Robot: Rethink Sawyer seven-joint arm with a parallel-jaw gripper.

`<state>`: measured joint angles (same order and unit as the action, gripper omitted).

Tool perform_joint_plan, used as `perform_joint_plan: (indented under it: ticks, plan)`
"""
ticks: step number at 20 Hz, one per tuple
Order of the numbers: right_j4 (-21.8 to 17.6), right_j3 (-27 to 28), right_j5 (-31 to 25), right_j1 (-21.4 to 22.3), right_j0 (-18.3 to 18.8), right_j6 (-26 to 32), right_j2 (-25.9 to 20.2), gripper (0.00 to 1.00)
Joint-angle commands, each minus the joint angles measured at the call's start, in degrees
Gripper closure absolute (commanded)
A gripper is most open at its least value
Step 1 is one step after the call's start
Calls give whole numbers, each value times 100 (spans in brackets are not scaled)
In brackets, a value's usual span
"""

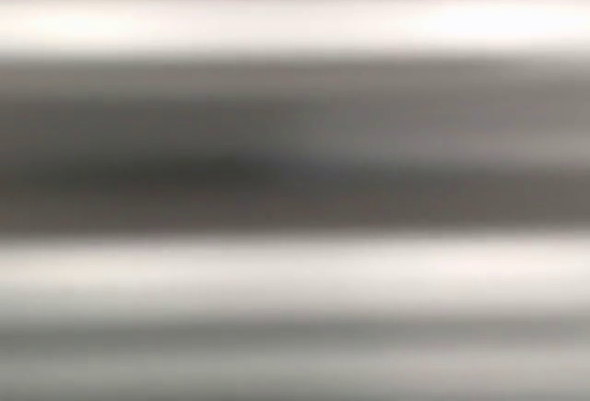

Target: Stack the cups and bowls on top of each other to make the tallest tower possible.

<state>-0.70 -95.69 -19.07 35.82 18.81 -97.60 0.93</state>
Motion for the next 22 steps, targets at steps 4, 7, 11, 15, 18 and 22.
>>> perform_joint_plan:
  ticks: [4, 7, 11, 15, 18, 22]
  plan:
    - [-246, -490, -98, 40, -171, -510, -252, 0]
    - [-347, -548, 57, 87, -170, -441, -254, 0]
    - [-413, -863, 140, 213, -192, -445, -250, 0]
    - [-521, -1092, 297, 390, -281, -435, -229, 0]
    - [-565, -1233, 384, 525, -380, -474, -189, 0]
    - [-547, -1253, 221, 563, -426, -458, -180, 0]
